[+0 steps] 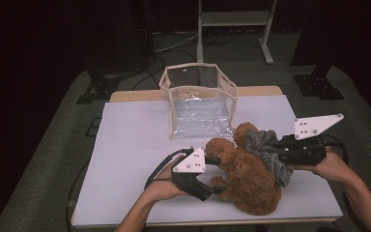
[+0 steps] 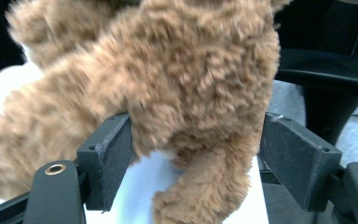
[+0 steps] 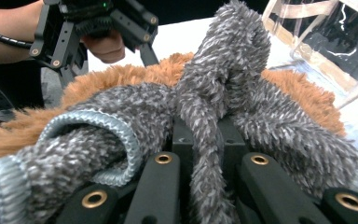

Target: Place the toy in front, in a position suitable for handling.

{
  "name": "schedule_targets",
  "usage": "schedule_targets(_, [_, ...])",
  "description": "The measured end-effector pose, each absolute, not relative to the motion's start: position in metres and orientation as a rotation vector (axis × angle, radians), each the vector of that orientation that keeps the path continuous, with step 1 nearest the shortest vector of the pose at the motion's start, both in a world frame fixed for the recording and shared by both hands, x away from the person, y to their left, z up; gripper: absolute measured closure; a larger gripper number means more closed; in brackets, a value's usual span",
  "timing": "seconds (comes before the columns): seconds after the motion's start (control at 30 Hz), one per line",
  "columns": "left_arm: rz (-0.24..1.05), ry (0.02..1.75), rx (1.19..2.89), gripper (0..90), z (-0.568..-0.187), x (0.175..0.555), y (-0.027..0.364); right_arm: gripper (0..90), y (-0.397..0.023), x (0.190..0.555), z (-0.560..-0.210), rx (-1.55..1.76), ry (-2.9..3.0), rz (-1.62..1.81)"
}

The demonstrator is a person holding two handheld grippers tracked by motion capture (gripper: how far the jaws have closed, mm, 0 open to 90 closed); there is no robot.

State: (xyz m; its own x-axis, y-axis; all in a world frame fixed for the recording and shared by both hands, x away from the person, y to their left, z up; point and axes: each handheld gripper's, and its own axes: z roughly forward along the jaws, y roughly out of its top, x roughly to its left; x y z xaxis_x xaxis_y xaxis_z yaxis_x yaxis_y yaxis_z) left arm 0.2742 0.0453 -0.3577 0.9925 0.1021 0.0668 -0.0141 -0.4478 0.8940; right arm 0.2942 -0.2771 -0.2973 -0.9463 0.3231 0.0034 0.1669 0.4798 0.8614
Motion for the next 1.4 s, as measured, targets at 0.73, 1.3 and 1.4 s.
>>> schedule_targets(0.73, [-0.051, 0.173, 1.908, 35.0, -0.380, 0.299, 0.026, 81.3, -0.262, 0.286, -0.299, 0.391, 2.543, 1.515])
schedule_targets(1.3, [-0.016, 0.171, 1.889, 30.3, -0.371, 0.303, 0.035, 81.3, -0.253, 0.282, -0.294, 0.354, 2.481, 1.594])
schedule_targets(1.4, [0.021, 0.179, 1.895, 31.7, -0.361, 0.308, 0.047, 81.3, -0.241, 0.287, -0.288, 0.338, 2.451, 1.631])
